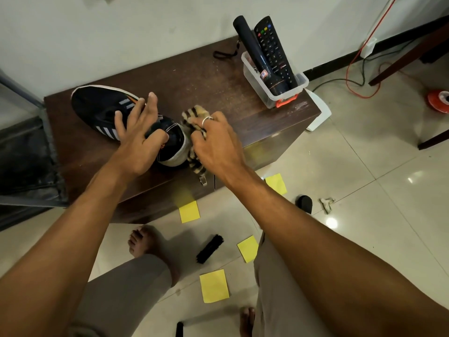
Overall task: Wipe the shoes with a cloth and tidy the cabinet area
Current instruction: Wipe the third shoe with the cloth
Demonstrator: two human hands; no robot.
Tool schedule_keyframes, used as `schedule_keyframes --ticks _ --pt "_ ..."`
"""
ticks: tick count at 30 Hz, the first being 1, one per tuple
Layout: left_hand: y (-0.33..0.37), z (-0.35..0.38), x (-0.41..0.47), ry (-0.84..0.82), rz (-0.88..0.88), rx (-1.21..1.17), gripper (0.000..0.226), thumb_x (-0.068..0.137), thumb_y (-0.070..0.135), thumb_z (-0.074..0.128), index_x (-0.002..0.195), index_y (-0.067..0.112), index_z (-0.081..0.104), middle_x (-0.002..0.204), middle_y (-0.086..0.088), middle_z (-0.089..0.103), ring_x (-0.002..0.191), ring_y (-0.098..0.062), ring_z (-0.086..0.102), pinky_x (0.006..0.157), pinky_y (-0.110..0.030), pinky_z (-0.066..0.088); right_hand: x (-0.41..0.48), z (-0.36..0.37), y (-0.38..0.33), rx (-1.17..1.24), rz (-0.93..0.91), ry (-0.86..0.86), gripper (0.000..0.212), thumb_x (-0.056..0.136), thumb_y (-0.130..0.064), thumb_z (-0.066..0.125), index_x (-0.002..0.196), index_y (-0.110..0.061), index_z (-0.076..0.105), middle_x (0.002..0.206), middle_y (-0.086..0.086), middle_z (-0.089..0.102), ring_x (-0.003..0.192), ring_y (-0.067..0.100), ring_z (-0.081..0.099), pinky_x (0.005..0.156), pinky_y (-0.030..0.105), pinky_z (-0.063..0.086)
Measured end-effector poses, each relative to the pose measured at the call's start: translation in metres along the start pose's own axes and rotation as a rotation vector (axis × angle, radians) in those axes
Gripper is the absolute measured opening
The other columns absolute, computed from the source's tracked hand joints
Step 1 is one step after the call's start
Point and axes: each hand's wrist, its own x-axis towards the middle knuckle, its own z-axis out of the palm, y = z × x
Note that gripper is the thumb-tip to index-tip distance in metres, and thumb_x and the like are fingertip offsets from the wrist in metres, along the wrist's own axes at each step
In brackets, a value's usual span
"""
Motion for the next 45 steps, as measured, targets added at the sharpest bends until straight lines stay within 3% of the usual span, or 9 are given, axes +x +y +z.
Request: schedule_keyframes --ticks 8,14,19,23,29,33,37,41,45 --pt "-0.002 0.001 0.005 -0.012 0.018 0.077 0.085 0.086 0.041 0.032 0.163 0.024 0.0 0.17 0.008 0.001 0.152 0.001 -0.012 0.119 -0.04 -0.025 0.009 0.011 -0.006 0.147 0.054 -0.083 0.038 0.097 -0.028 0.046 0.129 -0.026 0.068 0.113 -0.002 0.058 0.091 0.012 0.063 0.083 0.041 0.059" --pt "-0.008 0.008 0.004 0.046 0.049 0.162 0.083 0.088 0.061 0.019 0.163 0.03 0.002 0.169 0.013 -0.001 0.153 -0.001 -0.009 0.12 -0.044 -0.023 -0.001 0.001 -0.012 0.367 0.08 -0.15 0.033 0.098 -0.016 0.051 0.122 -0.02 0.073 0.08 -0.004 0.068 0.055 -0.002 0.055 0.052 0.016 0.044" --pt "-0.008 0.009 0.005 0.072 0.066 0.145 0.079 0.09 0.057 0.009 0.163 0.027 0.011 0.169 0.014 0.003 0.154 -0.001 -0.005 0.122 -0.048 -0.019 -0.015 -0.001 -0.01 0.409 0.049 -0.17 0.033 0.097 -0.014 0.055 0.121 -0.023 0.074 0.096 0.005 0.071 0.078 0.018 0.068 0.073 0.039 0.059" --pt "-0.01 0.011 0.006 0.064 0.069 0.143 0.081 0.086 0.052 0.01 0.163 0.025 0.014 0.169 0.014 0.006 0.153 0.002 -0.003 0.122 -0.047 -0.019 -0.003 0.008 -0.013 0.333 0.017 -0.092 0.032 0.097 -0.015 0.053 0.122 -0.019 0.073 0.115 0.002 0.06 0.1 0.011 0.061 0.088 0.029 0.054" --pt "-0.009 0.012 0.007 0.056 0.056 0.16 0.083 0.085 0.052 0.01 0.163 0.023 0.011 0.169 0.013 0.005 0.153 0.002 -0.003 0.122 -0.045 -0.02 0.009 0.02 -0.017 0.257 0.065 -0.005 0.03 0.096 -0.02 0.049 0.116 -0.018 0.072 0.108 0.002 0.058 0.094 0.012 0.061 0.082 0.031 0.056" --pt "-0.009 0.012 0.007 0.07 0.065 0.141 0.081 0.086 0.05 0.011 0.163 0.024 0.01 0.169 0.014 0.006 0.153 0.002 -0.001 0.122 -0.043 -0.02 -0.006 0.005 -0.015 0.279 0.065 -0.105 0.022 0.092 -0.017 0.052 0.09 -0.012 0.073 0.083 0.003 0.07 0.066 0.012 0.062 0.059 0.037 0.052" --pt "-0.01 0.013 0.006 0.068 0.065 0.132 0.08 0.087 0.05 0.011 0.163 0.025 0.01 0.169 0.015 0.007 0.153 0.003 -0.001 0.122 -0.043 -0.02 -0.009 -0.013 -0.012 0.265 0.116 -0.207 0.023 0.091 -0.021 0.055 0.079 -0.01 0.071 0.076 0.009 0.071 0.065 0.015 0.059 0.068 0.044 0.055" --pt "-0.01 0.012 0.005 0.066 0.064 0.096 0.081 0.086 0.051 0.013 0.163 0.025 0.011 0.169 0.015 0.007 0.152 0.004 -0.001 0.122 -0.043 -0.02 0.006 -0.002 -0.02 0.382 0.145 0.02 0.021 0.095 -0.017 0.054 0.101 -0.014 0.074 0.1 0.003 0.065 0.082 0.011 0.063 0.065 0.028 0.053" --pt "-0.008 0.011 0.003 0.087 0.072 0.063 0.079 0.089 0.053 0.014 0.162 0.024 0.016 0.168 0.014 0.011 0.153 0.004 0.001 0.122 -0.041 -0.02 0.008 0.012 -0.023 0.345 0.038 -0.098 0.029 0.097 -0.019 0.054 0.119 -0.02 0.073 0.116 0.002 0.063 0.097 0.008 0.06 0.084 0.028 0.054"
